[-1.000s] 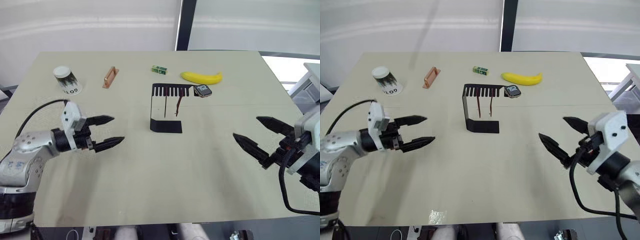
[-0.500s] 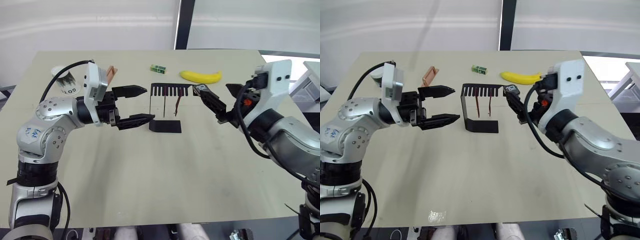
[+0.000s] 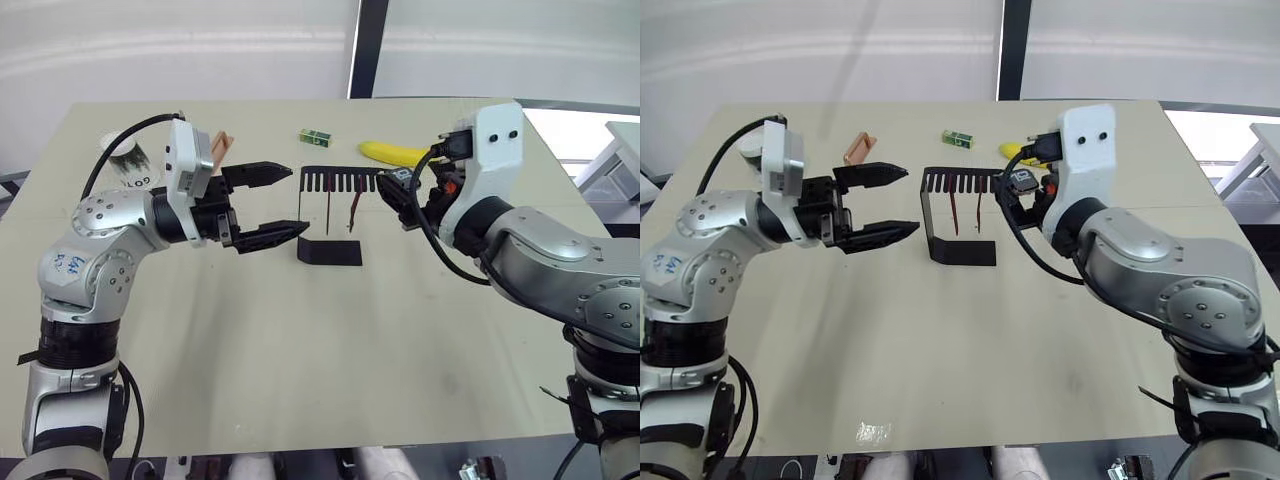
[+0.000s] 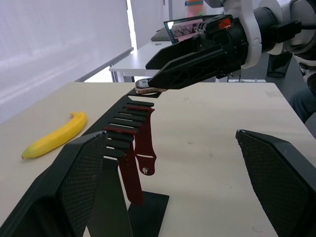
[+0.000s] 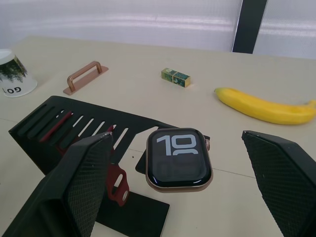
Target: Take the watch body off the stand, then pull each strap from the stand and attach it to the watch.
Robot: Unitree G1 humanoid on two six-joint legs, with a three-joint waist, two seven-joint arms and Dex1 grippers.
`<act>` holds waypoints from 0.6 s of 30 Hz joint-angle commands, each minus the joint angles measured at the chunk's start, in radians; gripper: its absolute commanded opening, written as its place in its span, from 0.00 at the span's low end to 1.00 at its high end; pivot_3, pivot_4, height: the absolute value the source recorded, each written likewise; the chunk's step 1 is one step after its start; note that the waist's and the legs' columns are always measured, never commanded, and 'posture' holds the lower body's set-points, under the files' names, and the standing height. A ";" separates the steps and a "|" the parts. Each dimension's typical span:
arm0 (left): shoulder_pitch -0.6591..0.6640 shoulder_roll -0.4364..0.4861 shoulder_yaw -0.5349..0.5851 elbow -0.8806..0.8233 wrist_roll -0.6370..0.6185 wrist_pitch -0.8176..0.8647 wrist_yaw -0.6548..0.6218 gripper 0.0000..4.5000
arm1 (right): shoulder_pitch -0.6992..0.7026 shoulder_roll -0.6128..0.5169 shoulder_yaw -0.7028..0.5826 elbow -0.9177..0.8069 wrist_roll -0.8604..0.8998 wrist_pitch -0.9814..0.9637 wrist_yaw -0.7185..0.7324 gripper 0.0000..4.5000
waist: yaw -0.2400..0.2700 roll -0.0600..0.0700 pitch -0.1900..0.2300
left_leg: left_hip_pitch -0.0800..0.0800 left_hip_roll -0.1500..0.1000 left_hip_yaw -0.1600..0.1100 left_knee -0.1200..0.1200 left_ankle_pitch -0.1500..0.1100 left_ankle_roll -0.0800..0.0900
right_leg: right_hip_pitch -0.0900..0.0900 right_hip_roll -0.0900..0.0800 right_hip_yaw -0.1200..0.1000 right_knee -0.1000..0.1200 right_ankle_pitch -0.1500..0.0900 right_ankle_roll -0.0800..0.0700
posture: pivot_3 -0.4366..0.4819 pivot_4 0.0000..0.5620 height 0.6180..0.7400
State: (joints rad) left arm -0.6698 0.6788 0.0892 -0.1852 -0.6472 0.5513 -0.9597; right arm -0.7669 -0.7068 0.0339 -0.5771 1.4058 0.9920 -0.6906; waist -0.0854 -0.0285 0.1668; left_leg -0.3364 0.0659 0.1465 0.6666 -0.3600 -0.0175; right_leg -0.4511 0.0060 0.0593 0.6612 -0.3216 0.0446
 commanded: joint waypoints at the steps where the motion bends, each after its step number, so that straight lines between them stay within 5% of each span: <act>1: 0.004 0.002 0.017 -0.035 0.002 -0.019 0.003 1.00 | -0.019 0.011 -0.022 -0.002 -0.024 0.007 -0.006 0.99 | 0.001 0.000 0.000 | 0.000 0.000 0.000 0.000 0.000 0.000 | 0.000 0.000 0.000 0.000 0.000 0.000 | 0.48 0.27 1.00; 7: 0.009 0.003 0.022 -0.038 0.001 -0.024 0.004 1.00 | -0.016 0.041 -0.025 0.002 -0.033 0.023 0.001 0.99 | 0.001 0.000 0.000 | 0.000 0.000 0.000 0.000 0.000 0.000 | 0.000 0.000 0.000 0.000 0.000 0.000 | 0.48 0.27 1.00; 9: 0.012 0.003 0.023 -0.039 0.002 -0.027 0.005 1.00 | -0.017 0.046 -0.026 0.005 -0.042 0.028 0.003 0.87 | 0.001 0.000 0.000 | 0.000 0.000 0.000 0.000 0.000 0.000 | 0.000 0.000 0.000 0.000 0.000 0.000 | 0.48 0.27 1.00; 18: 0.022 0.009 0.029 -0.045 0.002 -0.028 0.007 1.00 | -0.017 0.058 -0.034 0.013 -0.055 0.050 0.016 0.87 | 0.000 0.000 0.000 | 0.000 0.000 0.000 0.000 0.000 0.000 | 0.000 0.000 0.000 0.000 0.000 0.000 | 0.48 0.27 1.00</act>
State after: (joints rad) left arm -0.6465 0.6787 0.0920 -0.1907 -0.6452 0.5420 -0.9567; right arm -0.7687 -0.6532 0.0335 -0.5489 1.3569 1.0464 -0.6894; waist -0.0850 -0.0285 0.1668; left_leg -0.3365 0.0658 0.1465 0.6666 -0.3600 -0.0175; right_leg -0.4512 0.0060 0.0593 0.6612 -0.3216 0.0446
